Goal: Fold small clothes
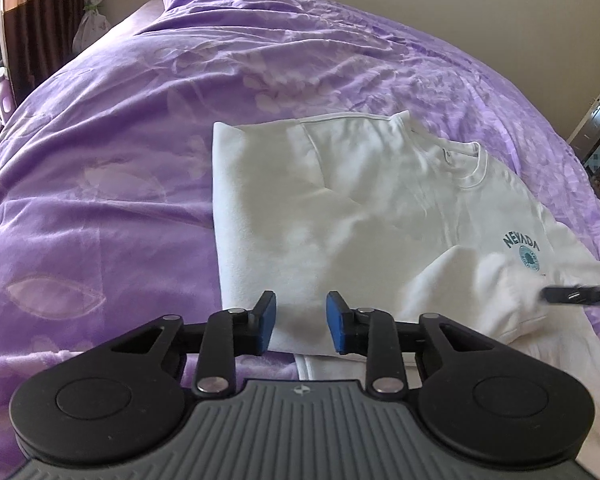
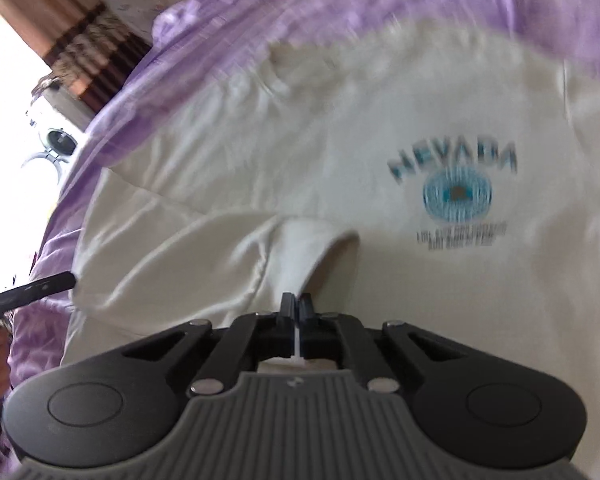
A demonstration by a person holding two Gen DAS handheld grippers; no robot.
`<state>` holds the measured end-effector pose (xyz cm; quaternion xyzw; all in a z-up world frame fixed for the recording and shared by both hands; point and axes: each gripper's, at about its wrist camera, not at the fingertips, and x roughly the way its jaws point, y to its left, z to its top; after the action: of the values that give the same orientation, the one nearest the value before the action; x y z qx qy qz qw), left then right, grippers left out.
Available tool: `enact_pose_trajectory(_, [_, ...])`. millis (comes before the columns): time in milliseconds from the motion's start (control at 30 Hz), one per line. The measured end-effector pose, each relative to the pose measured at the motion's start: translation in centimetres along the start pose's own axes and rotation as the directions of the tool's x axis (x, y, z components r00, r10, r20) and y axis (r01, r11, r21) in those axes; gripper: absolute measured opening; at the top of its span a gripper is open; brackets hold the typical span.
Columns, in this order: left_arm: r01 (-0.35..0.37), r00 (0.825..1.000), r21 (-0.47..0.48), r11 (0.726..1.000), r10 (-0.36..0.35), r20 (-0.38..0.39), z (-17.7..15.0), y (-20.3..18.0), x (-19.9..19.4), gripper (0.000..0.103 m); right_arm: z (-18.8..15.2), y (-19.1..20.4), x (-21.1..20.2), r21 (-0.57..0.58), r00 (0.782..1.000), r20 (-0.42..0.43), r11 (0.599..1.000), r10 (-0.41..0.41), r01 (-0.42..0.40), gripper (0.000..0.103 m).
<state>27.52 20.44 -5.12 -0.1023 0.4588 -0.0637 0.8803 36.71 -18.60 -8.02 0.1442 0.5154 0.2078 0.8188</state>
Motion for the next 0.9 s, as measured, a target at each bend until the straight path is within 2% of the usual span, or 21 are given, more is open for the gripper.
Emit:
enact_pose_trajectory(67, [-0.016, 1.000, 0.000, 1.000, 0.016, -0.008, 0.0, 0.2, 0.1, 0.031, 0.2, 0.4, -2.1, -0.007, 0.997, 0.035, 0.998, 0.064, -0.064, 0.000])
enact_pose_trajectory(133, [-0.028, 0.999, 0.001, 1.000, 0.028, -0.019, -0.1, 0.3, 0.4, 0.030, 0.0, 0.2, -3.4, 0.007, 0.994, 0.031, 0.995, 0.103, -0.103, 0.000])
enact_pose_trajectory(267, [-0.054, 0.998, 0.005, 0.999, 0.054, -0.044, -0.4, 0.5, 1.0, 0.026, -1.7, -0.9, -1.5, 0.009, 0.998, -0.066, 1.000, 0.019, -0.018, 0.000])
enact_pose_trajectory(367, [-0.060, 0.997, 0.011, 0.998, 0.061, -0.045, -0.5, 0.4, 0.8, 0.026, -3.3, -2.5, 0.4, 0.096, 0.990, -0.136, 0.995, 0.030, -0.017, 0.000])
enact_pose_trajectory(467, [-0.053, 0.998, 0.016, 0.998, 0.054, -0.039, -0.4, 0.2, 0.4, 0.026, -3.5, -2.9, -0.1, 0.118, 0.989, -0.145, 0.993, 0.035, -0.018, 0.001])
enact_pose_trajectory(533, [-0.036, 0.999, 0.010, 0.999, 0.037, -0.021, -0.2, 0.1, -0.2, 0.027, -3.4, -2.7, -1.0, 0.100, 0.991, -0.130, 0.995, 0.021, -0.008, 0.005])
enact_pose_trajectory(567, [-0.029, 1.000, 0.004, 1.000, 0.029, -0.010, 0.0, 0.1, -0.5, 0.027, -3.2, -2.7, -1.5, 0.094, 0.993, -0.116, 0.996, 0.016, -0.005, 0.017])
enact_pose_trajectory(600, [-0.024, 1.000, -0.003, 1.000, 0.024, -0.001, 0.1, 0.0, -0.7, 0.027, -3.0, -2.7, -1.8, 0.101, 0.994, -0.103, 0.995, 0.018, -0.007, 0.038])
enact_pose_trajectory(633, [-0.020, 1.000, -0.009, 1.000, 0.020, 0.008, 0.3, 0.0, -0.9, 0.026, -2.7, -2.9, -2.2, 0.119, 0.996, -0.081, 0.993, 0.036, -0.026, 0.044])
enact_pose_trajectory(733, [-0.020, 0.999, -0.020, 1.000, 0.020, 0.026, 0.8, -0.1, -1.4, 0.027, -2.2, -3.3, -2.4, 0.160, 0.997, -0.040, 0.985, 0.070, -0.063, 0.044])
enact_pose_trajectory(900, [-0.021, 0.999, -0.028, 0.999, 0.022, 0.044, 1.5, 0.2, -1.9, 0.026, -1.4, -4.8, 0.4, 0.279, 0.992, -0.065, 0.957, 0.104, -0.082, 0.044])
